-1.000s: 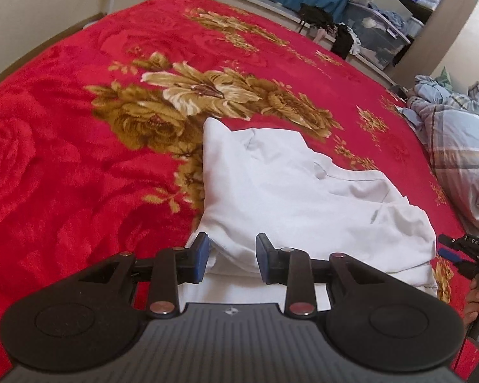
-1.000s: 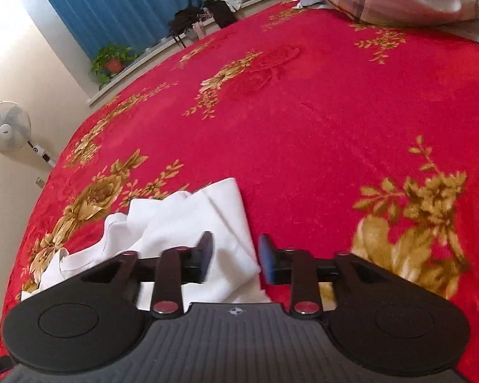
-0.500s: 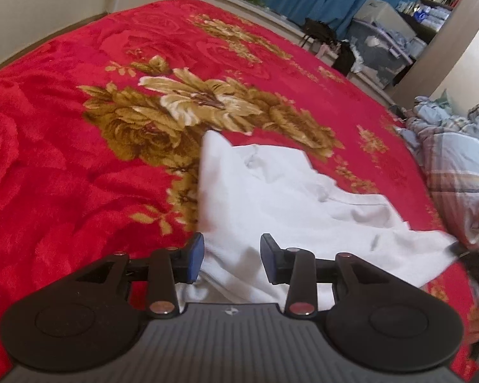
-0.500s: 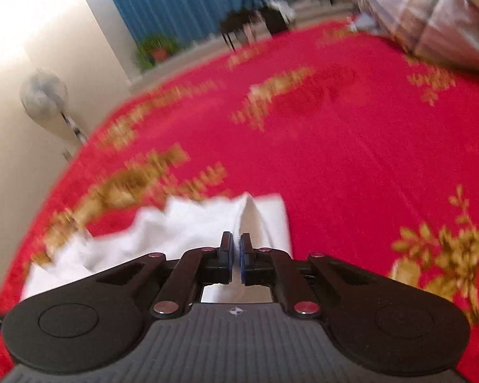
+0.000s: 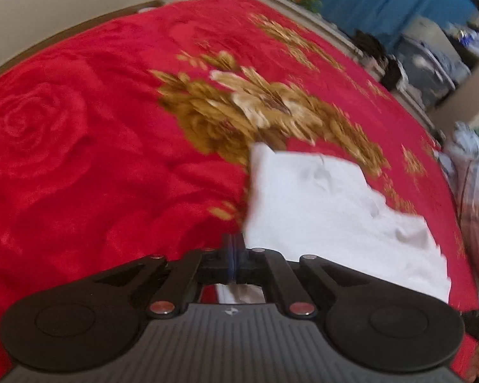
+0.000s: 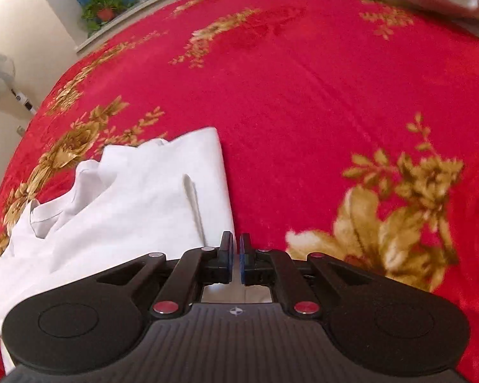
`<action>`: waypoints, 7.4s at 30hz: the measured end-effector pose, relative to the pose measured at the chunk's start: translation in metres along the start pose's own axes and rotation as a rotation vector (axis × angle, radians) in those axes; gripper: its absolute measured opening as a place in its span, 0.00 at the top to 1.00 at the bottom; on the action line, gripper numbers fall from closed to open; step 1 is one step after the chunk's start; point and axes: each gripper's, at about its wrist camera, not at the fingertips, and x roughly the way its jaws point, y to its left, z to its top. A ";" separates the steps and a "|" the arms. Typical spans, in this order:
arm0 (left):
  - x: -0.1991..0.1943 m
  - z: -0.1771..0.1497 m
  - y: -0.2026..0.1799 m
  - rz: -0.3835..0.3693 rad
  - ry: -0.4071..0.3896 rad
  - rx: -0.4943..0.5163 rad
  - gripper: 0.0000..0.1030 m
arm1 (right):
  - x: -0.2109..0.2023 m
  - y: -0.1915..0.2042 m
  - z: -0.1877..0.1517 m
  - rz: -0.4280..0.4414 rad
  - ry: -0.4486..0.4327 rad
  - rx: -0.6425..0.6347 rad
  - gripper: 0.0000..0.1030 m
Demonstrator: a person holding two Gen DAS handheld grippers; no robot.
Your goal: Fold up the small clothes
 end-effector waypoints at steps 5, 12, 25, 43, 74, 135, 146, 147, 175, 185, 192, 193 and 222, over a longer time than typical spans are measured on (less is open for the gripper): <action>0.000 0.008 -0.002 -0.139 0.030 -0.021 0.58 | -0.009 -0.001 0.008 0.052 -0.054 0.023 0.93; 0.009 -0.007 -0.019 -0.077 0.040 0.109 0.56 | 0.000 0.011 -0.001 0.156 -0.033 -0.014 0.69; 0.001 0.000 -0.017 -0.081 -0.085 0.110 0.97 | -0.037 0.039 0.005 0.222 -0.272 -0.122 0.96; 0.002 -0.010 -0.030 -0.104 0.049 0.208 0.87 | -0.015 0.022 -0.001 0.169 -0.132 -0.145 0.77; -0.001 -0.025 -0.046 0.017 0.075 0.318 0.78 | 0.006 0.031 -0.017 0.064 -0.012 -0.163 0.81; -0.169 -0.223 0.038 -0.032 0.308 0.124 0.89 | -0.187 -0.094 -0.178 0.040 0.143 -0.055 0.92; -0.154 -0.229 0.035 0.001 0.347 0.143 0.86 | -0.160 -0.087 -0.195 -0.042 0.279 -0.123 0.92; -0.157 -0.228 0.034 0.002 0.334 0.161 0.93 | -0.163 -0.085 -0.196 -0.039 0.271 -0.131 0.94; -0.353 -0.126 0.013 -0.380 -0.142 0.139 0.95 | -0.377 -0.109 -0.148 0.586 -0.214 0.158 0.97; -0.129 -0.042 -0.002 -0.134 0.092 0.210 0.94 | -0.148 -0.064 -0.049 0.293 0.059 0.034 0.97; -0.102 -0.028 0.041 -0.167 0.094 0.084 0.66 | -0.085 -0.059 -0.042 0.205 0.084 0.048 0.92; -0.106 -0.027 0.046 -0.171 0.081 0.099 0.55 | -0.089 -0.061 -0.038 0.217 0.056 0.049 0.92; -0.051 -0.036 -0.036 -0.053 0.069 0.380 0.42 | -0.057 -0.007 -0.041 0.205 0.042 -0.346 0.79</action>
